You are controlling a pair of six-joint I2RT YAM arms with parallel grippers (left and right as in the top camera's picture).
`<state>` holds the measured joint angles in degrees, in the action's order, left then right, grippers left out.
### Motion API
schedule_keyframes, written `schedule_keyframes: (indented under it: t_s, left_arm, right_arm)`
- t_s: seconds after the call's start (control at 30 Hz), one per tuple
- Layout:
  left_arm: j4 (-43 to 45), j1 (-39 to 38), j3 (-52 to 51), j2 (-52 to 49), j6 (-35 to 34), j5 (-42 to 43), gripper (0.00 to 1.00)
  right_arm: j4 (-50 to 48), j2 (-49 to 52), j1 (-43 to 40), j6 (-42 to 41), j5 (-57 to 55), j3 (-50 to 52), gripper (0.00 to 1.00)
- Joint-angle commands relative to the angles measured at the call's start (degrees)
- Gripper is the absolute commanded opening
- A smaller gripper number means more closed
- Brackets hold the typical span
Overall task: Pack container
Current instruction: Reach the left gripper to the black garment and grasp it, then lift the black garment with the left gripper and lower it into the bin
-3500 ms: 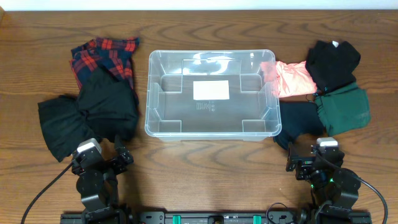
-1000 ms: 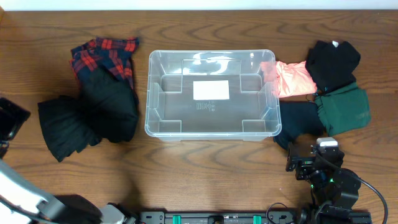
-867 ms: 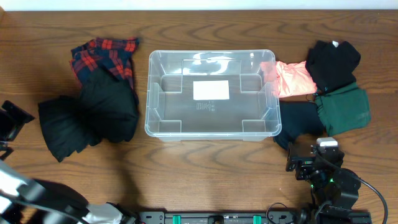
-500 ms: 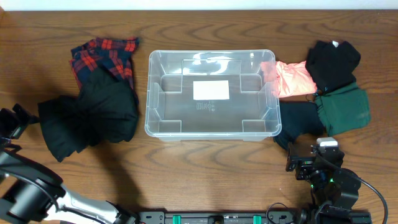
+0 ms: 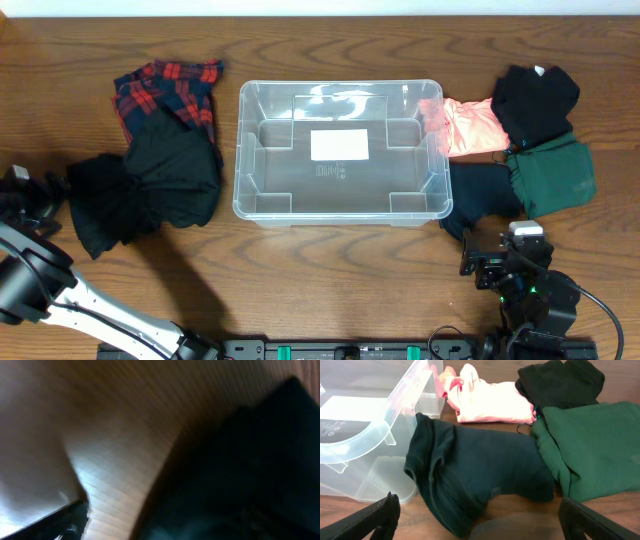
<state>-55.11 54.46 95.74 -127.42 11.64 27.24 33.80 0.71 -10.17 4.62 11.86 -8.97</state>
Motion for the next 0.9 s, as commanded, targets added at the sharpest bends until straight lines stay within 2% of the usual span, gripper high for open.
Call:
schedule_keyframes:
  t_s: [0.0,0.1,0.2,0.43,0.53,0.73,0.87]
  left_arm:
    - [0.3,-1.0,-0.9,-3.2,2.7,7.3,0.97]
    - [0.2,-2.6,-0.9,-4.6,6.7,7.3,0.93]
    - [0.0,-4.4,-1.0,-5.5,8.1,7.3,0.8]
    - [-5.0,-7.5,-1.2,-5.5,9.0,9.8,0.32]
    - [-8.1,-7.8,-1.1,-5.4,9.1,11.2,0.06]
    - [-16.1,-7.8,-0.9,-1.8,9.1,11.3,0.06]
    - [-20.7,-7.8,0.8,5.2,9.0,11.4,0.06]
  right_arm:
    - [0.1,-0.3,0.1,0.2,0.4,0.1,0.99]
    - [0.1,-0.3,0.1,0.2,0.4,0.1,0.99]
    - [0.1,-0.3,0.1,0.2,0.4,0.1,0.99]
    - [0.1,-0.3,0.1,0.2,0.4,0.1,0.99]
    - [0.1,-0.3,0.1,0.2,0.4,0.1,0.99]
    - [0.1,-0.3,0.1,0.2,0.4,0.1,0.99]
    - [0.1,-0.3,0.1,0.2,0.4,0.1,0.99]
